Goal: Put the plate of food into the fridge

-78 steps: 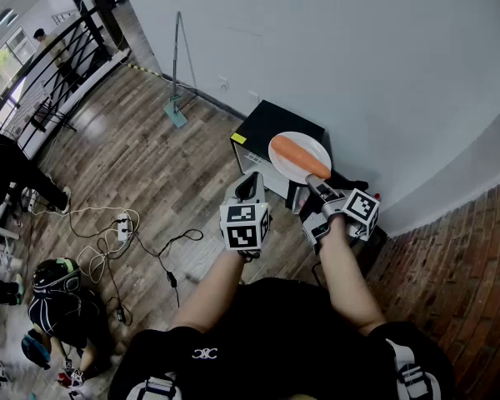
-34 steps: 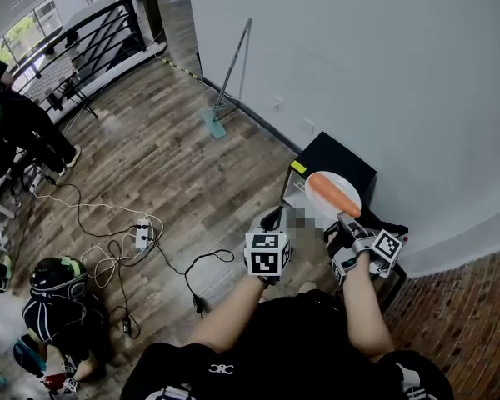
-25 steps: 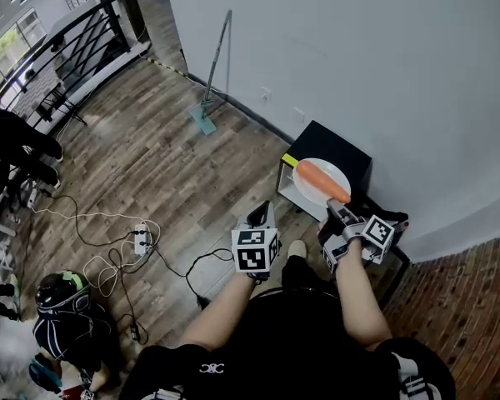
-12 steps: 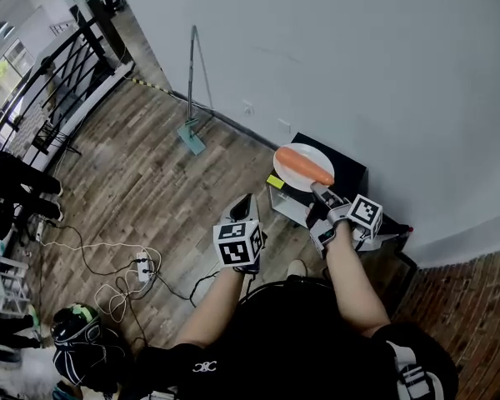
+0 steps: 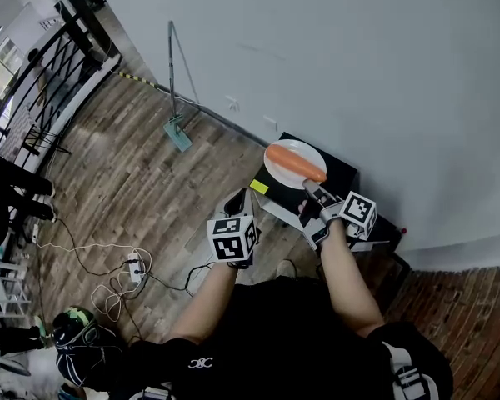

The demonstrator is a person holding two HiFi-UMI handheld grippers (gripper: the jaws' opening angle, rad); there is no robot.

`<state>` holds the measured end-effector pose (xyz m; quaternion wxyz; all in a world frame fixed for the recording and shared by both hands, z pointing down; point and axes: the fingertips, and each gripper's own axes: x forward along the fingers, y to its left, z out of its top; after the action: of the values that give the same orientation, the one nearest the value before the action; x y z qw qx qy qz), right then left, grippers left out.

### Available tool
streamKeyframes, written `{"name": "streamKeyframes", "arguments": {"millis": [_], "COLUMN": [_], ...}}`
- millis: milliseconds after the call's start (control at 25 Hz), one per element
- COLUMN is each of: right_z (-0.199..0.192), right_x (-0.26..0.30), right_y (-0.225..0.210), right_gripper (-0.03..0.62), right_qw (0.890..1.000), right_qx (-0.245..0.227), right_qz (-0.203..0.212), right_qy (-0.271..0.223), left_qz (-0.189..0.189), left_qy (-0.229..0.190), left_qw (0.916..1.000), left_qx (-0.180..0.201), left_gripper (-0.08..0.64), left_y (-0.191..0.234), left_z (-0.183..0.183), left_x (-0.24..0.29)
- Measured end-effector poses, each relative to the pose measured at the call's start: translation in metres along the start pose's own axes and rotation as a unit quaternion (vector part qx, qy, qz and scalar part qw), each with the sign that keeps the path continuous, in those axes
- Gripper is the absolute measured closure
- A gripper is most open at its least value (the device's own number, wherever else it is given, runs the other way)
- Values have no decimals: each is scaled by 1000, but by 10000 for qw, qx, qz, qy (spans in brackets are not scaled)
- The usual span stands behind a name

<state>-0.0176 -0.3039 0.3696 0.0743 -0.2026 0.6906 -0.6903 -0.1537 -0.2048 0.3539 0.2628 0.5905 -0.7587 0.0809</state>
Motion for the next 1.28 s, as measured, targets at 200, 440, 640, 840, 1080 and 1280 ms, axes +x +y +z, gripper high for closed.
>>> {"name": "streamKeyframes", "arguments": {"millis": [200, 440, 640, 840, 1080, 1280], "right_z": [21, 18, -4, -40, -96, -142], "right_x": [1, -15, -26, -33, -43, -60], "right_y": [-12, -23, -36, -45, -61, -89], "right_gripper": [541, 541, 541, 541, 541, 541], "right_qw": [9999, 9969, 9894, 9756, 9583, 9413], "right_qx": [-17, 166, 291, 516, 581, 812], "right_qz": [-62, -241, -307, -458, -389, -408], "right_qy": [-152, -733, -1389, -2083, -2771, -3250], "left_qz": [-200, -692, -1216, -1711, -2184, -2541], "left_qy": [163, 402, 527, 649, 847, 1180], "left_qw": [9996, 9960, 9891, 9805, 9673, 9520], "left_qx": [102, 400, 640, 720, 975, 1231], "left_gripper": [563, 563, 563, 563, 563, 563], "left_y": [-9, -13, 4, 35, 70, 79], "left_z": [-2, -9, -15, -22, -41, -72], "left_x": [27, 31, 35, 34, 34, 28]}}
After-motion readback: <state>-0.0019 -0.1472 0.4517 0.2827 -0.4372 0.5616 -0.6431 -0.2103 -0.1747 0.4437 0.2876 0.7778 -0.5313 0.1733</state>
